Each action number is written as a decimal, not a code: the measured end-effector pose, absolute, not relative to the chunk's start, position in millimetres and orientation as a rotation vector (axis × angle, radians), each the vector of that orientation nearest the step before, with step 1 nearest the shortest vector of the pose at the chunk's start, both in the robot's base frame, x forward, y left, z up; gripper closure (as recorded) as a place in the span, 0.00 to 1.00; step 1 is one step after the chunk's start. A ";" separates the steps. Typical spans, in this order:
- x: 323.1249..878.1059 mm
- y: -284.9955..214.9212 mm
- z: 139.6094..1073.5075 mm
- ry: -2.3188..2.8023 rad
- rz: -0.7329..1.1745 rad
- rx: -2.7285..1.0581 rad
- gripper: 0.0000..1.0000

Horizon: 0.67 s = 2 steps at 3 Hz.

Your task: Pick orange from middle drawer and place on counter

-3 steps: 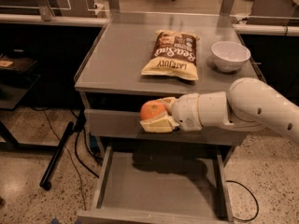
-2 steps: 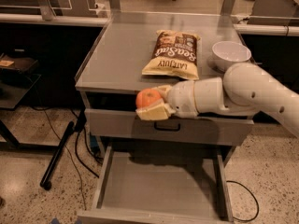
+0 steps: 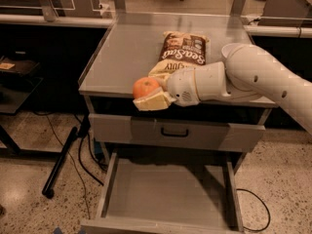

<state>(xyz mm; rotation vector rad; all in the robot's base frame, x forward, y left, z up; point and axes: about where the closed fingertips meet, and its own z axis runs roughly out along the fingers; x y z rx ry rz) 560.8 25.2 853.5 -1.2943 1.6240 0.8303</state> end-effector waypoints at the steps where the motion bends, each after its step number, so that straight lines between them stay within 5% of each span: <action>1: 570.1 29.8 860.4 1.625 0.793 -1.260 1.00; 2: 620.4 72.0 882.8 1.606 0.697 -1.214 1.00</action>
Offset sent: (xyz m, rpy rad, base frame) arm 0.0675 0.0363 0.0465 -0.0090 -0.1517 -0.1875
